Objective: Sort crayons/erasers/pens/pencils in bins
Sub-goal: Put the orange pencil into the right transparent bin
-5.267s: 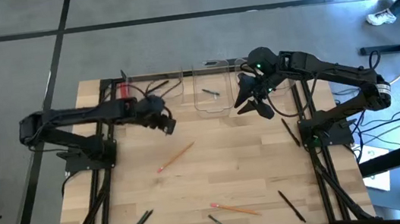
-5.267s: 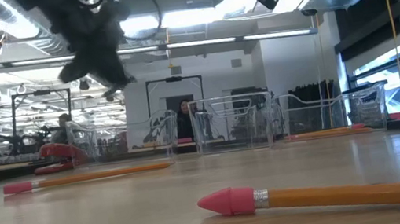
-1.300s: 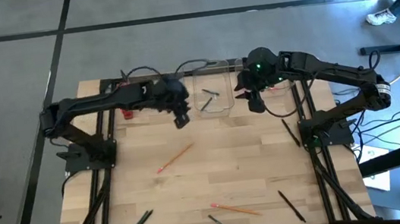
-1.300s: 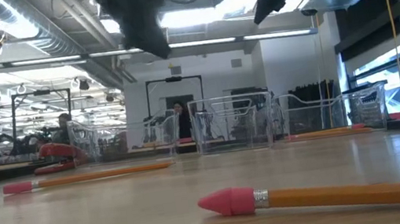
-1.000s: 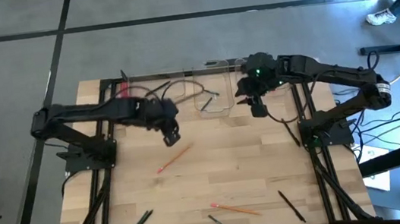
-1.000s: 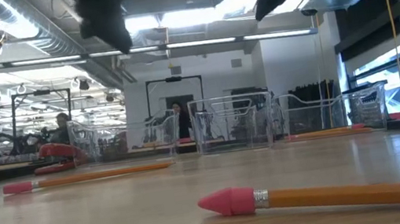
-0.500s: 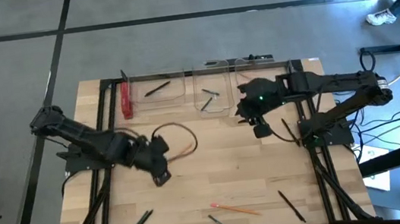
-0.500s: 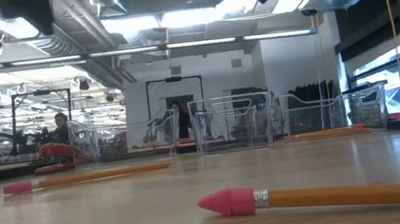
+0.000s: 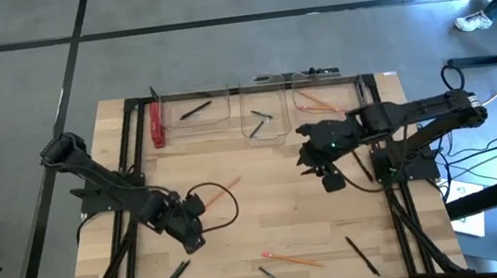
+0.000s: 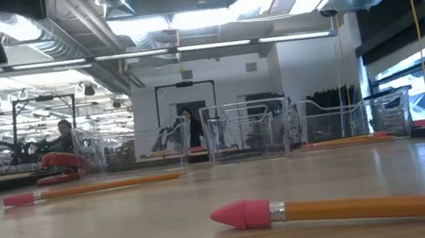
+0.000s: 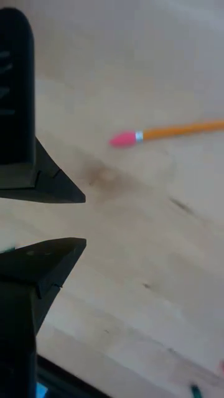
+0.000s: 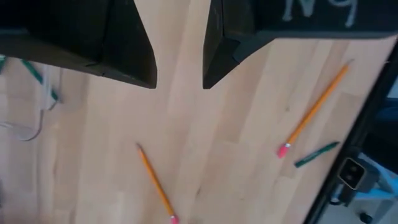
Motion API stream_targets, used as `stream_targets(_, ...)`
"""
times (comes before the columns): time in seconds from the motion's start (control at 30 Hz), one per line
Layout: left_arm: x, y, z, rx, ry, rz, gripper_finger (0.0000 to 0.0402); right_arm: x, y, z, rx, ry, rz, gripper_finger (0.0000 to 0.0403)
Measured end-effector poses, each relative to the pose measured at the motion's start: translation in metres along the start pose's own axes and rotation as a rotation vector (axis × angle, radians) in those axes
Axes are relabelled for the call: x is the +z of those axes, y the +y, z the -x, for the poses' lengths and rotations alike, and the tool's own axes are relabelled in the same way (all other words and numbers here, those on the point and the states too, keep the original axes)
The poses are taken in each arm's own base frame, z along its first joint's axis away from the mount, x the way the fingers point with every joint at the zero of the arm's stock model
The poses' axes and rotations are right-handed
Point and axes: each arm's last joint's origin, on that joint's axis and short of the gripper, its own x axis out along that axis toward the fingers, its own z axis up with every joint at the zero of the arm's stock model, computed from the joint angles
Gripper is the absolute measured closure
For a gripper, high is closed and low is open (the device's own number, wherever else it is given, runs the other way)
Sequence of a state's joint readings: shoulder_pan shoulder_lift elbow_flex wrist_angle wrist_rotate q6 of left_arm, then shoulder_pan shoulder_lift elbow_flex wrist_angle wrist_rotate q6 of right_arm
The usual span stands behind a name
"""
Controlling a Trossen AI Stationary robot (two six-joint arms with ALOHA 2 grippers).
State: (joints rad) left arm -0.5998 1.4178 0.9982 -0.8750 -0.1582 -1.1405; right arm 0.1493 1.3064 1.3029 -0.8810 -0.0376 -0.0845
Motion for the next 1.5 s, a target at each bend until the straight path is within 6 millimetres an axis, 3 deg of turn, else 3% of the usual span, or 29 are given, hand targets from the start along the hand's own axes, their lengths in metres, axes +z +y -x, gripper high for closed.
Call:
stream_targets(0.3,-0.005,0.009,-0.025,-0.030,-0.032,-0.006,0.0309,0.001,0.016,0.000,0.040,0.001,0.018,0.0271)
stream_targets(0.73,-0.015,0.037,-0.056,0.062,-0.047,-0.120,0.0309,0.001,0.018,0.000,0.043,0.002,0.002,0.0271)
stream_targets(1.23,-0.010,0.061,-0.077,0.081,-0.060,-0.100,0.0309,0.001,0.018,0.000,0.027,0.002,-0.003,0.0271)
stream_targets(1.5,-0.009,0.064,-0.085,0.025,-0.107,-0.070,0.0309,0.001,0.018,0.000,0.024,0.002,-0.003,0.0271)
